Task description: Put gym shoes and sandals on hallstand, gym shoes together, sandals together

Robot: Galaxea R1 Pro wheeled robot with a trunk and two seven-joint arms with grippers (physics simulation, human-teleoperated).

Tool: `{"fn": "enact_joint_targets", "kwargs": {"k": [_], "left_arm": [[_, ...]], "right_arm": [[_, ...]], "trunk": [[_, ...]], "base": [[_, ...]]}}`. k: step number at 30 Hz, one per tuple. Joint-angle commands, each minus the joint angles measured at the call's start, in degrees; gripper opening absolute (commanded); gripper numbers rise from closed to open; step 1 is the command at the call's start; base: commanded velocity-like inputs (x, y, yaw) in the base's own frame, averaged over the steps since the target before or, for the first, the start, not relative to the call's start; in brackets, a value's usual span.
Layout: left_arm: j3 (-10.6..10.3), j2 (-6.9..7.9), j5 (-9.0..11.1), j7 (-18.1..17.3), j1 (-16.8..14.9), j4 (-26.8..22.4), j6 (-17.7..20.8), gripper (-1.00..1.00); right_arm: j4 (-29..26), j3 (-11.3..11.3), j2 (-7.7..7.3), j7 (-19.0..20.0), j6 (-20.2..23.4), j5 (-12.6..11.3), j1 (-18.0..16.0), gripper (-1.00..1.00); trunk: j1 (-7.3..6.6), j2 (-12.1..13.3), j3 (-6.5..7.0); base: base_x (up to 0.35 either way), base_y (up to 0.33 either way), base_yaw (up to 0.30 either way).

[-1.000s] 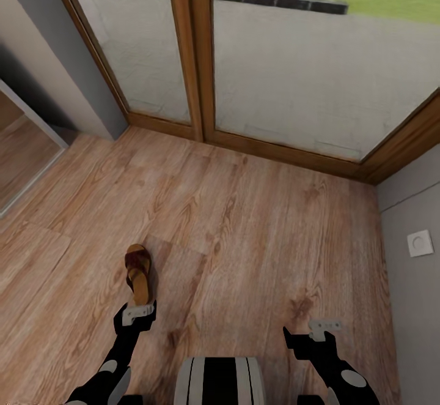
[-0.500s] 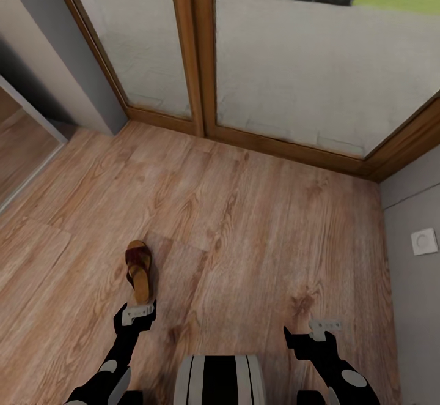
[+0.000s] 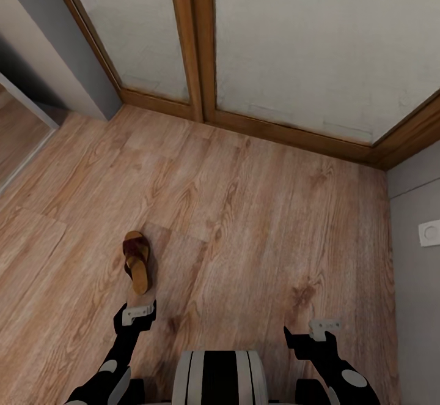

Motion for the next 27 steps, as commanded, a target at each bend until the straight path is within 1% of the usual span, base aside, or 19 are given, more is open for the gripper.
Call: {"fn": "enact_joint_targets", "kwargs": {"k": [1,12,19,27], "left_arm": [[0.04,-0.01,-0.02,0.07,-0.02,0.06,-0.18,1.0],[0.08,-0.01,-0.02,0.07,-0.02,0.02,-0.18,1.0],[0.08,-0.01,-0.02,0.07,-0.01,0.01,-0.18,1.0],[0.1,-0.01,-0.02,0.08,-0.01,0.0,-0.18,1.0]], "right_arm": [[-0.07,0.02,-0.02,0.03,0.3,0.0,-0.02,1.0],[-0.07,0.03,-0.02,0.03,0.3,0.02,-0.01,1.0],[-0.07,0.02,-0.02,0.03,0.29,0.01,-0.01,1.0],[-0.07,0.02,-0.02,0.03,0.31,0.0,-0.03,1.0]], "trunk": [[-0.01,-0.01,-0.05],[-0.01,-0.01,-0.11],[-0.01,-0.01,-0.12],[-0.01,-0.01,-0.12]], "base": [[0.0,0.0,0.0],[0.0,0.0,0.0],[0.168,0.0,0.0],[0.023,0.0,0.0]]}}
